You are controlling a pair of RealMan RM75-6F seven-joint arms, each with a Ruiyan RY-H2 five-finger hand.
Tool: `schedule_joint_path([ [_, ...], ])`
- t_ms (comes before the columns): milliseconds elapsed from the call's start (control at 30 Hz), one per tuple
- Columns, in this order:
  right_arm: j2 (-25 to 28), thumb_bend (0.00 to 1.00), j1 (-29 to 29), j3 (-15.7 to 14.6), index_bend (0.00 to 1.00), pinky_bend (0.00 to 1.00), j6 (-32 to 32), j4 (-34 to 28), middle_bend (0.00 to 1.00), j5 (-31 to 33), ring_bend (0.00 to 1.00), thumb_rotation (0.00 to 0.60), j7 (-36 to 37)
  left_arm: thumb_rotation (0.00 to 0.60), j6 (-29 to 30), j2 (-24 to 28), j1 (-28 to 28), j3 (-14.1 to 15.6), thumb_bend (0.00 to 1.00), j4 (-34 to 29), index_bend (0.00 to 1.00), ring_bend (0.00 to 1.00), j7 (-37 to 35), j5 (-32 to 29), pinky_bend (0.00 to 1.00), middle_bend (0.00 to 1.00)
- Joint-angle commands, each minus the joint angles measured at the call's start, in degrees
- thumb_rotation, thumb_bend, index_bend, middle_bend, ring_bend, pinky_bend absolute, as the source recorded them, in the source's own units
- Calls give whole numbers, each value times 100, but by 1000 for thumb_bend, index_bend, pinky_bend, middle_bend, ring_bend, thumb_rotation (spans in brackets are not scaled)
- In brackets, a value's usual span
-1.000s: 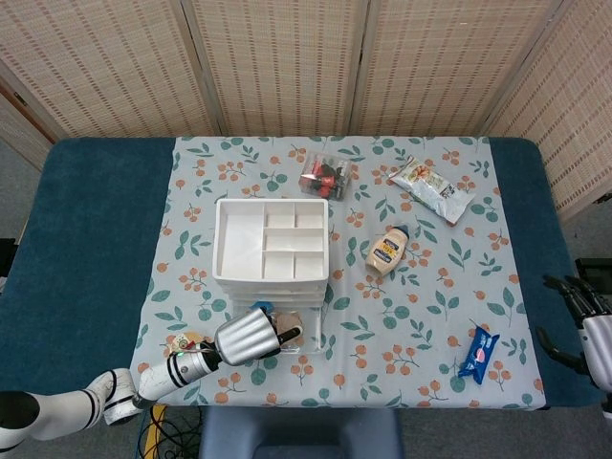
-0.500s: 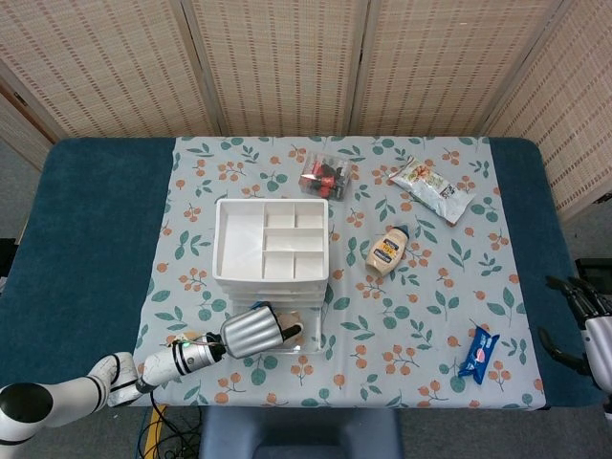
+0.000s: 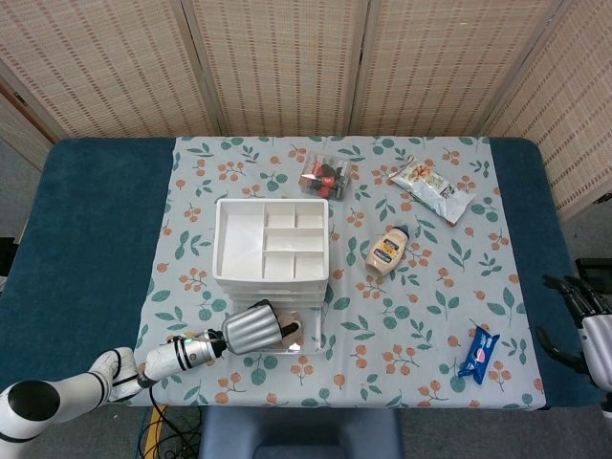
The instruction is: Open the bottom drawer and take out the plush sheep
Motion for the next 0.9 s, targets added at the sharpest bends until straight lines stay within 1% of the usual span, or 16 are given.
schedule_joint_path([
  [33, 5, 372, -7, -1, 117, 252, 4, 0, 242, 8, 177, 600, -3, 600, -27, -36, -19, 38, 215, 48, 294, 1000, 9, 12, 1000, 1000],
  [467, 12, 371, -19, 5, 118, 252, 11, 19, 241, 21, 177, 600, 13, 600, -202, -217, -79, 55, 214, 286, 278, 1000, 26, -129, 1000, 1000],
  [900, 8, 371, -22, 9, 117, 252, -5, 19, 242, 41, 177, 600, 1, 600, -221, -314, -125, 179, 214, 378, 282, 1000, 24, -110, 1000, 1000],
])
